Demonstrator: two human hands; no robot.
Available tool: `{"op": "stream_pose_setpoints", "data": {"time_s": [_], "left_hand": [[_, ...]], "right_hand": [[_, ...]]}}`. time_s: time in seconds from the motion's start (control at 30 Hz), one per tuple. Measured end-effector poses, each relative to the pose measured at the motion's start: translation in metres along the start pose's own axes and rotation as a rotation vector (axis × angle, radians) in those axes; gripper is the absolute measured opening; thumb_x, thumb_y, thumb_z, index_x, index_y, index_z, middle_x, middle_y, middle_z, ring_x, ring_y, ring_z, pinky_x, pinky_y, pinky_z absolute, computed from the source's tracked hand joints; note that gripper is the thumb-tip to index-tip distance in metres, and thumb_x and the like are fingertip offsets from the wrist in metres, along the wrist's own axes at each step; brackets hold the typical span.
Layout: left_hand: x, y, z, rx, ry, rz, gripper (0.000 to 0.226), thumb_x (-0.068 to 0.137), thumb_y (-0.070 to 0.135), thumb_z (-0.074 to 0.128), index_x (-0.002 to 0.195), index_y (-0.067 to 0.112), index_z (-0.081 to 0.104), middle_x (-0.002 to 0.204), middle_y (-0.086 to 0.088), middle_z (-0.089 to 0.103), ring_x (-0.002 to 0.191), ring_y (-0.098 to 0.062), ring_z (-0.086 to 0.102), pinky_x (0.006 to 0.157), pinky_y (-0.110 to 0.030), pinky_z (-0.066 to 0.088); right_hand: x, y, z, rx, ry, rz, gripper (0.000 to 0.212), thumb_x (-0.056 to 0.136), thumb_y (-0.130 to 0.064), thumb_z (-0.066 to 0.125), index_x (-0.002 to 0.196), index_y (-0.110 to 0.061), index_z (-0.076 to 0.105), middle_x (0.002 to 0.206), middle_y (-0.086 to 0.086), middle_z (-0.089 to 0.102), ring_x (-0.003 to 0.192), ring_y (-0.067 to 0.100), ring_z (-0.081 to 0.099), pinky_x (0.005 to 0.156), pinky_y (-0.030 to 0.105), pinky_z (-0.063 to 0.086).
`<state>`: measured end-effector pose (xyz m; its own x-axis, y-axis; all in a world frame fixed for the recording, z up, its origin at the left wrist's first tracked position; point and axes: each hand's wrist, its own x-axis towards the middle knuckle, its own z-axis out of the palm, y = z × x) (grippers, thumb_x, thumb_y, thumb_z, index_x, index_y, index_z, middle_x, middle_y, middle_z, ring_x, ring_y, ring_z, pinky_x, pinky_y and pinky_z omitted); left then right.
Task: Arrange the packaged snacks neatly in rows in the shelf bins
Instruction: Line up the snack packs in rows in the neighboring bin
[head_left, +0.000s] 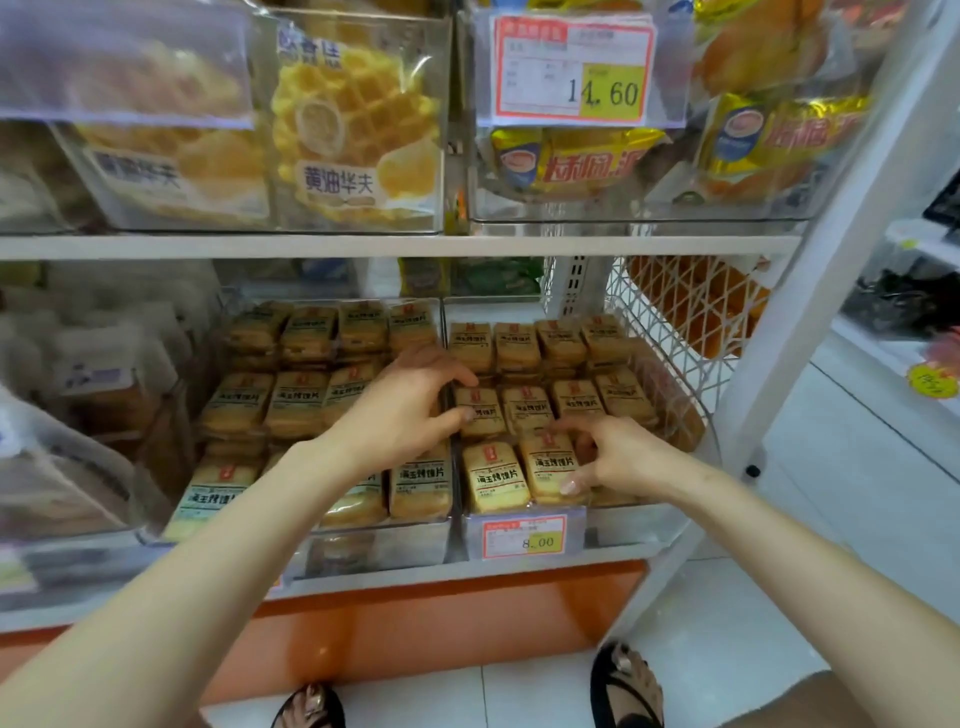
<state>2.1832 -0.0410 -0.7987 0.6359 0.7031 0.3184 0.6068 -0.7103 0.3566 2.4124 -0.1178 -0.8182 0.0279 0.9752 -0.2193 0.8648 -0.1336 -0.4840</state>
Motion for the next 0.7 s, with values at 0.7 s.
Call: {"op": "stream_pose_setpoints", "data": {"time_s": [0.7], "left_hand": [[-0.078, -0.089, -0.076, -0.122, 0.052, -0.44, 0.045, 0.08, 0.044, 0.055, 0.118, 0.02, 0.058, 0.124, -0.001, 0.054, 0.113, -0.02, 0.051, 0.085, -0.026, 0.039]], "right_hand": [[0.039, -0.125, 0.032, 0.402, 0.167, -0.412, 0.023, 0.098, -0.021, 0.044, 0.11, -0.03, 0.062, 0.113, -0.013, 0.061, 0.109, 0.0, 0.052, 0.09, 0.011, 0.039]]}}
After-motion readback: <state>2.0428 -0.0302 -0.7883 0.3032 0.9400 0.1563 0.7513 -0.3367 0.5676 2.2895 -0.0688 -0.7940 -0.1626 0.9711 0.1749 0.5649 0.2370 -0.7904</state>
